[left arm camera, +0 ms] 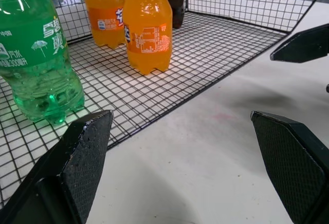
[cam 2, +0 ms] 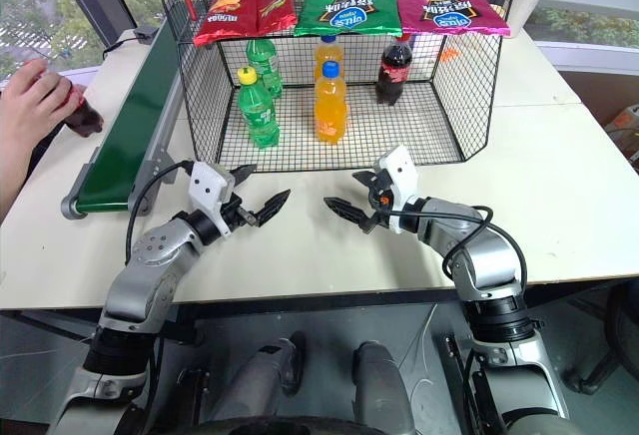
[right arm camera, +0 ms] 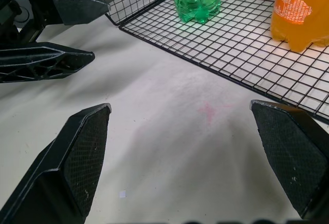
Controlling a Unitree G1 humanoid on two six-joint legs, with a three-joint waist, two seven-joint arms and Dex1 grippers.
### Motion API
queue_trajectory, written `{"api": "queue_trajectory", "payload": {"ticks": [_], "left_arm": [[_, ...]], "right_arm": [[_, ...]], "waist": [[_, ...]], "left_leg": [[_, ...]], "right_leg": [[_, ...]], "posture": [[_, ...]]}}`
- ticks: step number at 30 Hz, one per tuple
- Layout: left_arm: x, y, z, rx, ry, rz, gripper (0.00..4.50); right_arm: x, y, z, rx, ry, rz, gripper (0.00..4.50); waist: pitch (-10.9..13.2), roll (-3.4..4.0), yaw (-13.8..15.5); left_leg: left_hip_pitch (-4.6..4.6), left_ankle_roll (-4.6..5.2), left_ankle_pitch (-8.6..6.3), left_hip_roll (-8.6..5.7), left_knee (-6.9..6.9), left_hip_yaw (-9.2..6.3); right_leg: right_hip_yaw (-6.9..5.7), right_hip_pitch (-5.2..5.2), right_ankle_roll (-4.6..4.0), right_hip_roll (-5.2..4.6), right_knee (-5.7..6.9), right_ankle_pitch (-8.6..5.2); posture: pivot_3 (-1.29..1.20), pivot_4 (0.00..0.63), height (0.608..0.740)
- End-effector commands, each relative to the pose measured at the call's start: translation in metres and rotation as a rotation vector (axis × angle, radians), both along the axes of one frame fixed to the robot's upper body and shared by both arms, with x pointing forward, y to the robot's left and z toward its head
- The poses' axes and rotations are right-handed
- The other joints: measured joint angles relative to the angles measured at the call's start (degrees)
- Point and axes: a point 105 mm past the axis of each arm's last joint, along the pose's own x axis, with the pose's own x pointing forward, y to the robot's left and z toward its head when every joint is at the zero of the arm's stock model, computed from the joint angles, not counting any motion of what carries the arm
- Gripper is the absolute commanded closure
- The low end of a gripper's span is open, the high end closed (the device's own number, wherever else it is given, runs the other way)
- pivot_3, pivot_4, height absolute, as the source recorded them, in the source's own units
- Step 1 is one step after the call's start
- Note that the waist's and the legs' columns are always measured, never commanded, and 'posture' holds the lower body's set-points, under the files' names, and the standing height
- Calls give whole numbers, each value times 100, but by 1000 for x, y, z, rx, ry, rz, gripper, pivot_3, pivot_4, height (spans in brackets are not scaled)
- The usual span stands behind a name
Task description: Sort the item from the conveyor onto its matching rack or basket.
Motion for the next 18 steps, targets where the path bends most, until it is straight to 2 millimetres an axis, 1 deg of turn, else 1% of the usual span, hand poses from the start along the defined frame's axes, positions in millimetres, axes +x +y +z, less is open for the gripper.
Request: {"api": "queue_trajectory", "payload": {"ticks": [1,18], "left_arm": [[-3,1,16,-20,-70,0,0],[-3,0,11,-16,-52,5,0]], "right_arm": [[-3,7,15,12,-57,35,11],[-5,6,14,7,-52,37,11]], "waist": [[0,0,0],[0,0,0]], "left_leg": [[0,0,0,0,0,0],[0,0,0,0,0,0]], "right_leg": [[0,0,0,0,0,0],[0,0,0,0,0,0]], "posture": [[0,150,738],[0,150,738]]}}
